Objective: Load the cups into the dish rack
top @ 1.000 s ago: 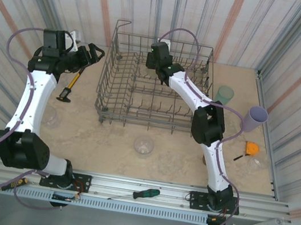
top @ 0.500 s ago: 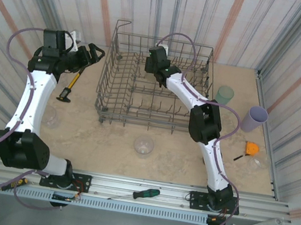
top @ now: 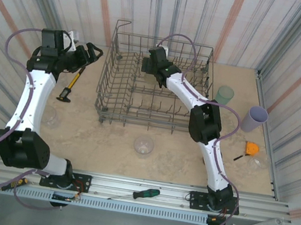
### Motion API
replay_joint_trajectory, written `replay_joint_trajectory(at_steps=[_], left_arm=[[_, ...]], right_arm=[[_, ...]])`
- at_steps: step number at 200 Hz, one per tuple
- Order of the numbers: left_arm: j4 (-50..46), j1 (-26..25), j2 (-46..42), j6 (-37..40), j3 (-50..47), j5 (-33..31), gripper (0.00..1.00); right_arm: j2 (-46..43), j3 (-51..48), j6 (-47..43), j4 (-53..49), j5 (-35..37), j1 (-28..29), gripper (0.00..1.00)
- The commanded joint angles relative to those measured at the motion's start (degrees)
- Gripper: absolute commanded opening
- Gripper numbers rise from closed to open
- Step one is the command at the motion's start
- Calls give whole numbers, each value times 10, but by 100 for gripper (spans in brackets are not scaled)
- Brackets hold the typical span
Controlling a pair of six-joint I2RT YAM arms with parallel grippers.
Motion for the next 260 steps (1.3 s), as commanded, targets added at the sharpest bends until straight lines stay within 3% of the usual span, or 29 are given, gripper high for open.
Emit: replay_joint_trajectory(at_steps=[1,126,209,260], left_arm=[[7,7,5,-6,1,8,99],[-3,15,5,-6,1,-29,98],[-24,14,18,2,1,-99,99],[-35,-4,10,47,6,-178,99]], right_arm=[[-48,21,15,-34,-4,4,99],[-174,-3,20,-129,-6,24,99],[-317,-173,76,-77,-62,27,99],[-405,-279,83,-85,-88,27,99]])
